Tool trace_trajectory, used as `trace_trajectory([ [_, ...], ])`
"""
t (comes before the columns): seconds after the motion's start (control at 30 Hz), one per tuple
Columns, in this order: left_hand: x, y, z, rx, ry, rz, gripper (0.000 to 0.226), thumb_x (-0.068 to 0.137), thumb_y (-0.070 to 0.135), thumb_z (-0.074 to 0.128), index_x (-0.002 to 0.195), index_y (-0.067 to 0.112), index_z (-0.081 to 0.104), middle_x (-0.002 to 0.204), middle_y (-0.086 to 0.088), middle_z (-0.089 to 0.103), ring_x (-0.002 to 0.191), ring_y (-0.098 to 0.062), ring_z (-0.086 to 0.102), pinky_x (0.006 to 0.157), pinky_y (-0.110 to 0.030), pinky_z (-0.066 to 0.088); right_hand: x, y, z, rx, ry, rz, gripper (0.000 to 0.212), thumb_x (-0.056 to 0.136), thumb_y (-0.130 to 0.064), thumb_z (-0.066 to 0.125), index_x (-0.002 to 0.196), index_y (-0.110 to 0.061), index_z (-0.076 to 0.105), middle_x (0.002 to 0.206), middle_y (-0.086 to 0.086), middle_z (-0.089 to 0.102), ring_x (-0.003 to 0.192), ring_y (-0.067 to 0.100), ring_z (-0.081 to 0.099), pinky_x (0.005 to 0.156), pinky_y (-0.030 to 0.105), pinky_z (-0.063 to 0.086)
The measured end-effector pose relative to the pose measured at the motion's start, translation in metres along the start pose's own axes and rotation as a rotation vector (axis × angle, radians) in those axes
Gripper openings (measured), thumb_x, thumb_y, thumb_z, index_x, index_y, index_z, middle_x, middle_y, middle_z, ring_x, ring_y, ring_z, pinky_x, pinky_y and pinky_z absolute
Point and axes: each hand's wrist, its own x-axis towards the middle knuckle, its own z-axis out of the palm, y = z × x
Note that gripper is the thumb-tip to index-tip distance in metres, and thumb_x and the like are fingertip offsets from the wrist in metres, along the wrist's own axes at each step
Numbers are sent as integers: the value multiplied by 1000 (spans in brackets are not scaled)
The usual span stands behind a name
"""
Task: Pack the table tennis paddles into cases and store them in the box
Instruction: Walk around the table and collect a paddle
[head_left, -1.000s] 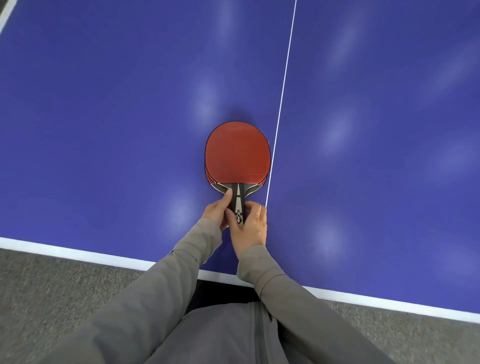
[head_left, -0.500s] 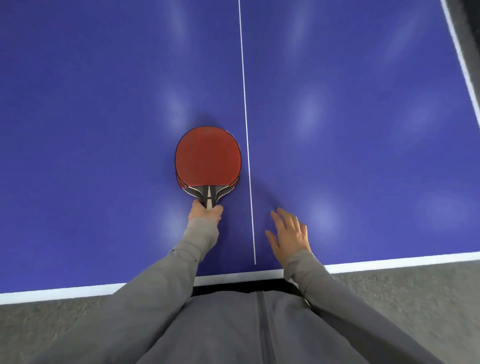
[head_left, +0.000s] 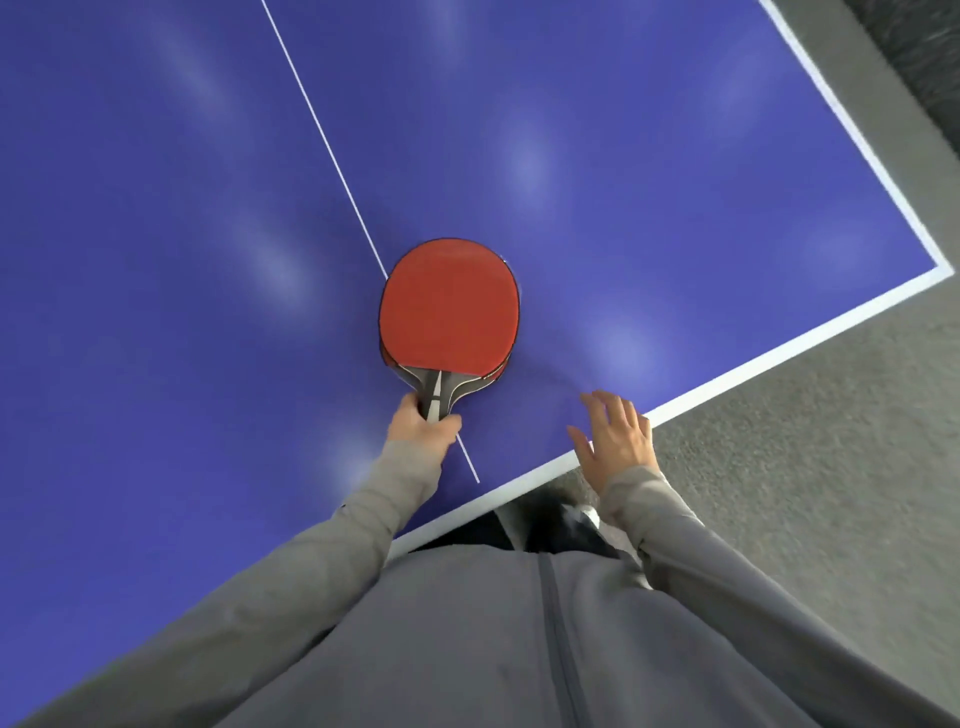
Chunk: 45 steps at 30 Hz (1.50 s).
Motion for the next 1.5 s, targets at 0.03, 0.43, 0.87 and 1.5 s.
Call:
trace_trajectory([
  [0.03, -6, 3, 10, 22, -20, 19, 12, 79, 11, 59, 84, 19, 51, 68, -4, 56, 54, -18, 45, 47, -24, 35, -4, 9, 0, 38, 20, 29, 48, 95, -34, 48, 138, -15, 42, 141, 7, 42, 129, 27, 38, 102, 40, 28],
  [0.43, -103, -5, 181, 171, -140, 94, 19, 78, 9, 62, 78, 24, 50, 64, -1, 57, 58, -19, 54, 50, -21, 43, -85, 188, 30, 224, -226, 275, 49, 97, -45, 38, 140, -21, 37, 144, 3, 41, 135, 23, 35, 108, 41, 28],
  [0.87, -170, 24, 356, 479, -366, 233, 17, 79, 6, 65, 91, 13, 56, 59, -3, 58, 51, -15, 54, 43, -17, 44, -167, 365, 51, 654, -392, 625, 51, 97, -44, 41, 142, -21, 35, 148, 8, 39, 132, 29, 42, 109, 41, 35],
  [1.5, -117, 194, 599, 459, -505, 219, 18, 81, 10, 65, 79, 22, 51, 62, 1, 59, 52, -9, 54, 33, -12, 37, -49, 578, -34, 670, -304, 837, 51, 95, -42, 45, 141, -21, 35, 141, 7, 45, 125, 28, 48, 104, 39, 39],
])
